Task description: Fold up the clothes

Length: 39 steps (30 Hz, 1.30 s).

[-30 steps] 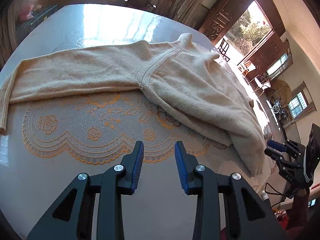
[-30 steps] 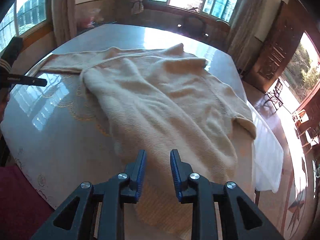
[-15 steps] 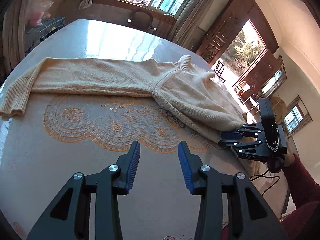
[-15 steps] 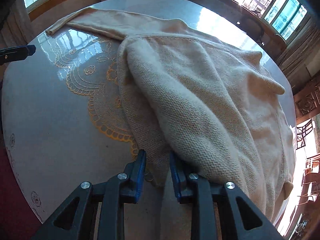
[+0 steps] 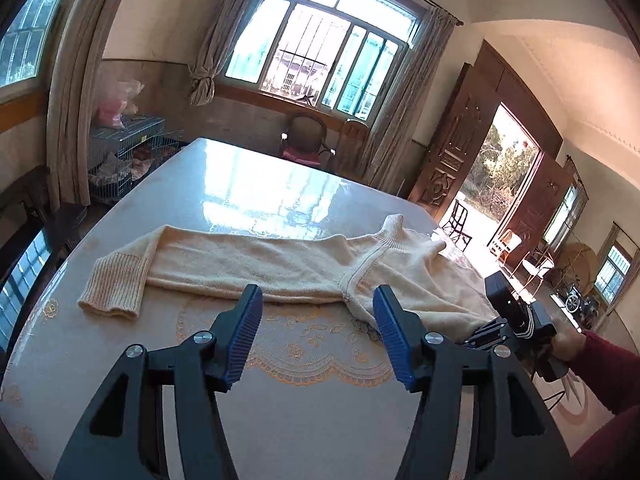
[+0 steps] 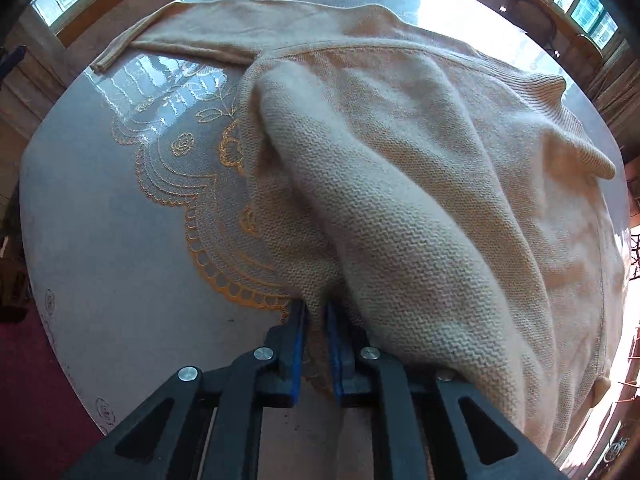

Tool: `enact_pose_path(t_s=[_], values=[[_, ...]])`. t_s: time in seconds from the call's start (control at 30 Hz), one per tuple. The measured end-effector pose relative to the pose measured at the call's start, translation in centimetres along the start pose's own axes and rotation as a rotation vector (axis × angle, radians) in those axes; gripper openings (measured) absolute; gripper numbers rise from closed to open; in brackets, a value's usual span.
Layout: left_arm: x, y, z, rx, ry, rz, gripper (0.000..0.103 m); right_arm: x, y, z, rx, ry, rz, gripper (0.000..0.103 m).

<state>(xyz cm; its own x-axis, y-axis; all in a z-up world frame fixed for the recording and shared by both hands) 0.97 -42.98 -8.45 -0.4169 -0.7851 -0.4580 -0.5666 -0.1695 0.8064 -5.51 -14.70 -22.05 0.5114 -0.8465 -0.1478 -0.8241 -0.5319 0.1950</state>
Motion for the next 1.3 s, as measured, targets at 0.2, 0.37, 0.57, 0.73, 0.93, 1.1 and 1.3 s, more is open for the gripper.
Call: enact_pose_path(t_s=[0.2,0.37,0.57,0.73,0.93,1.1,1.3], values=[[1.1,-0.3,-0.7,-0.005,0.015,-0.037,0.068,3.2,2.2,0.3,0.035,0.370,0.137,0.004],[1.9,-1.1,-1.0,0.015,0.003,-0.090,0.068,10.3,5.2,-4.2,-0.053,0.750,0.116,0.004],[0.7,-4.0,0.8,0.150,-0.128,-0.160,0.069,11.1,9.9,-14.9,-0.284,0.883,0.081,0.032],[-4.0,-9.6,5.2,0.370,-0.271,-0.169,0.068,6.1,5.9,-16.5,-0.345,0.555,0.045,0.033],[-8.2,-15.2,11.4,0.591,-0.392,-0.265,0.068,-1.5,-1.9,-15.0,-0.328,0.453,0.245,0.033],[-9.2,-16.4,14.4,0.622,-0.393,-0.337,0.068,-6.4,-7.7,-13.1,-0.316,0.402,0.443,0.033],[-10.7,-17.3,16.4,0.638,-0.375,-0.333,0.068,-10.9,-12.3,-12.8,-0.350,0.340,0.585,0.033]])
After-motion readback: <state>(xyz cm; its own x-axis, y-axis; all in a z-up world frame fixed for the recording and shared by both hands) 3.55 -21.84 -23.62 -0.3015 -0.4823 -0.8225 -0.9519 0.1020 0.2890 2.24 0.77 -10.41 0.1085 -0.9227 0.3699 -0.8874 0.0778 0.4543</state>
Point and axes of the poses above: each gripper's, at about its wrist camera, not at the fingertips, and z roughly the way its jaws point, x to its left, y to its top, the point moved 10 cm from there along z, roughly the way its jaws point, and after that the axes turned 14 degrees about -y, right-handed, at the moved point
